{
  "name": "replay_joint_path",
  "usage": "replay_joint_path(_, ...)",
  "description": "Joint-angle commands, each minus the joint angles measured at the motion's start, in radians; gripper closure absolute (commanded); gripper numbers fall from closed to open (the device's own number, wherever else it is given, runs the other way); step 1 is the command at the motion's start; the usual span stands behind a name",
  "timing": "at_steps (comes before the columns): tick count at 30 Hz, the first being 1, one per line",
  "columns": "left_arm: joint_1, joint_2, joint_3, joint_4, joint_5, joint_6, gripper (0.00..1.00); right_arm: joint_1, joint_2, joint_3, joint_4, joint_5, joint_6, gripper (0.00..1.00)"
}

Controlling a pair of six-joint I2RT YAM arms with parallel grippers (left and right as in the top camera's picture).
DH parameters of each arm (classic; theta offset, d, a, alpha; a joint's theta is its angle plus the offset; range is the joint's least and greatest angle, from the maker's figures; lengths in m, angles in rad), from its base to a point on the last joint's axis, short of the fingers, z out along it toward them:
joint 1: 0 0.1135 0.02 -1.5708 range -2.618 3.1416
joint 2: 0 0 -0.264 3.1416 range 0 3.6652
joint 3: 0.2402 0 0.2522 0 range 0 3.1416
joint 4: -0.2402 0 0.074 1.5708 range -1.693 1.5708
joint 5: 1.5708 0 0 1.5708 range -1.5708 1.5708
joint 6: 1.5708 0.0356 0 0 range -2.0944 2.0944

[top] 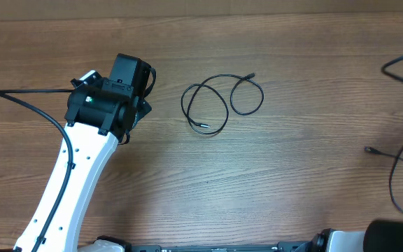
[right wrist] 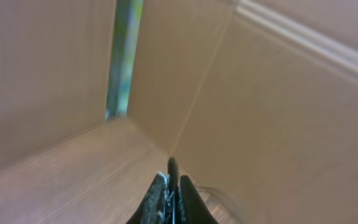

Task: Untangle cables
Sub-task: 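Lift the second cable and carry it to the right side, then release the cable at right and return the right gripper to center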

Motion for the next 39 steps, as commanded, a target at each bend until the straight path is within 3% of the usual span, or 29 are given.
replay_joint_path(1, 0.005, -0.005, 0.013, 0.001, -0.02, 0.007, 0.0, -0.067, 0.109, 0.007, -0.051, -0.3, 0.048, 0.96)
replay_joint_path(7, 0.005, -0.005, 0.013, 0.001, -0.02, 0.007, 0.0, -0.085, 0.236, 0.007, -0.092, -0.399, 0.052, 0.96)
replay_joint_path(15, 0.005, -0.005, 0.013, 0.002, -0.02, 0.007, 0.0, -0.085, 0.245, 0.008, -0.073, -0.398, 0.143, 0.96)
replay_joint_path(17, 0.005, -0.005, 0.013, 0.001, -0.02, 0.007, 0.0, -0.089, 0.245, 0.008, -0.094, -0.397, 0.163, 0.92)
replay_joint_path(19, 0.005, -0.005, 0.013, 0.001, -0.02, 0.007, 0.0, -0.095, 0.245, 0.008, -0.123, -0.37, 0.229, 0.87)
replay_joint_path(25, 0.005, -0.005, 0.013, 0.002, -0.02, 0.007, 0.0, -0.15, 0.247, 0.007, -0.233, -0.312, 0.452, 0.85)
replay_joint_path(27, 0.005, -0.005, 0.013, 0.001, -0.02, 0.007, 0.0, -0.174, 0.247, 0.007, -0.261, -0.34, 0.471, 0.76)
replay_joint_path(35, 0.005, -0.005, 0.013, 0.002, -0.02, 0.007, 0.0, -0.186, 0.247, 0.006, -0.317, -0.637, 0.455, 0.05)
replay_joint_path(36, 0.005, -0.005, 0.013, 0.001, -0.02, 0.007, 0.0, -0.182, 0.247, 0.005, -0.329, -0.727, 0.411, 0.0)
replay_joint_path(39, 0.005, -0.005, 0.013, 0.001, -0.02, 0.007, 0.0, -0.153, 0.247, -0.005, -0.364, -1.001, 0.237, 0.0)
